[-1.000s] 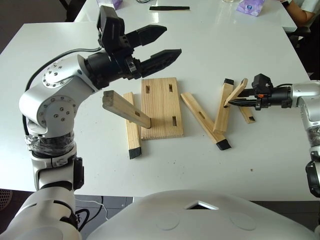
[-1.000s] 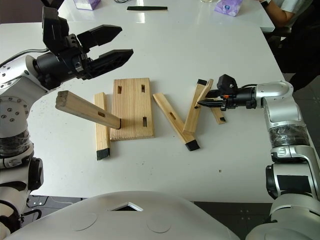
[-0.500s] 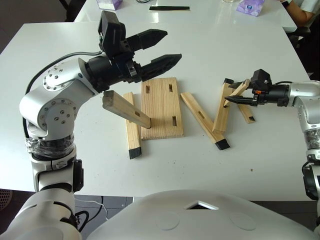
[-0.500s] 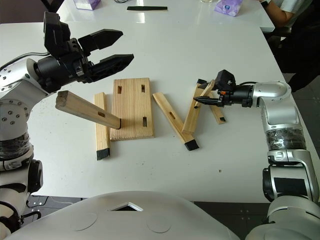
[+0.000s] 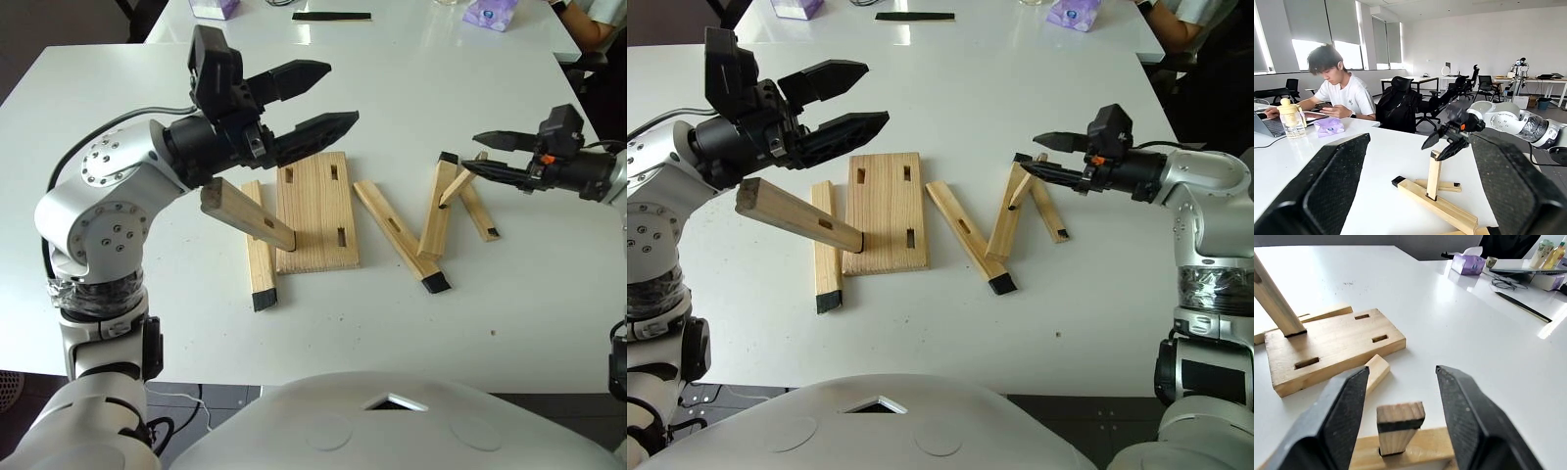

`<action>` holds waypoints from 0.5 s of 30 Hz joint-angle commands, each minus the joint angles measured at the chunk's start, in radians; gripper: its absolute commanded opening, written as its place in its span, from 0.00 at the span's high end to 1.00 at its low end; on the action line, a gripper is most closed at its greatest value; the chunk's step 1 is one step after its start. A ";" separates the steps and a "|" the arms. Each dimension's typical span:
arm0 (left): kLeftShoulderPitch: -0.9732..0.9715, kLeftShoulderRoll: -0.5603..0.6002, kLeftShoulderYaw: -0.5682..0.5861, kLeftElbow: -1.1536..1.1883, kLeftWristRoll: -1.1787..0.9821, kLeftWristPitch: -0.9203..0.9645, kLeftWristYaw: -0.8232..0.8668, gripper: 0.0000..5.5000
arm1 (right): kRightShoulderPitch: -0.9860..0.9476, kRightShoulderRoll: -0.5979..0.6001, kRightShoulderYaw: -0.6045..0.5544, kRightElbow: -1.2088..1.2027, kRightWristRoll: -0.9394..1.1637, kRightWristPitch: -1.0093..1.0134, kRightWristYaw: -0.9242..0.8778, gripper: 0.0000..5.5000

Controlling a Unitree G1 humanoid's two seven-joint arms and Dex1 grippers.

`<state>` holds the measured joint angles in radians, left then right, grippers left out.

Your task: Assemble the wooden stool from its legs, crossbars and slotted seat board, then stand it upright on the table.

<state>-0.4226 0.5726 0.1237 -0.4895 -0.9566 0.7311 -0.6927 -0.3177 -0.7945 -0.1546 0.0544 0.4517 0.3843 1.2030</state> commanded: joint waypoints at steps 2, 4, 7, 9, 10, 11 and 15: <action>-0.003 0.006 0.008 -0.006 -0.012 0.007 0.007 0.31 | -0.040 0.045 -0.079 -0.034 0.097 0.085 -0.103 0.49; -0.004 0.006 0.006 -0.003 -0.011 0.006 0.006 0.31 | -0.075 0.092 -0.103 -0.035 0.126 0.097 -0.178 0.43; -0.008 0.006 0.005 0.003 -0.012 0.006 0.003 0.31 | -0.086 0.157 -0.110 -0.063 0.152 0.105 -0.260 0.38; -0.011 0.007 0.005 0.006 -0.014 0.007 0.000 0.31 | -0.076 0.185 -0.107 -0.104 0.178 0.117 -0.288 0.38; -0.013 0.008 0.004 0.008 -0.014 0.008 -0.002 0.31 | -0.072 0.197 -0.108 -0.123 0.191 0.124 -0.299 0.38; -0.016 0.009 0.004 0.011 -0.014 0.009 -0.004 0.31 | -0.068 0.205 -0.108 -0.144 0.199 0.128 -0.309 0.38; -0.024 0.015 0.006 0.019 -0.018 0.012 -0.011 0.31 | -0.080 0.218 -0.127 -0.195 0.244 0.150 -0.349 0.38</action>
<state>-0.4248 0.5763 0.1243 -0.4721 -0.9630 0.7312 -0.6993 -0.3880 -0.5800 -0.2616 -0.1067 0.6666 0.5161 0.8786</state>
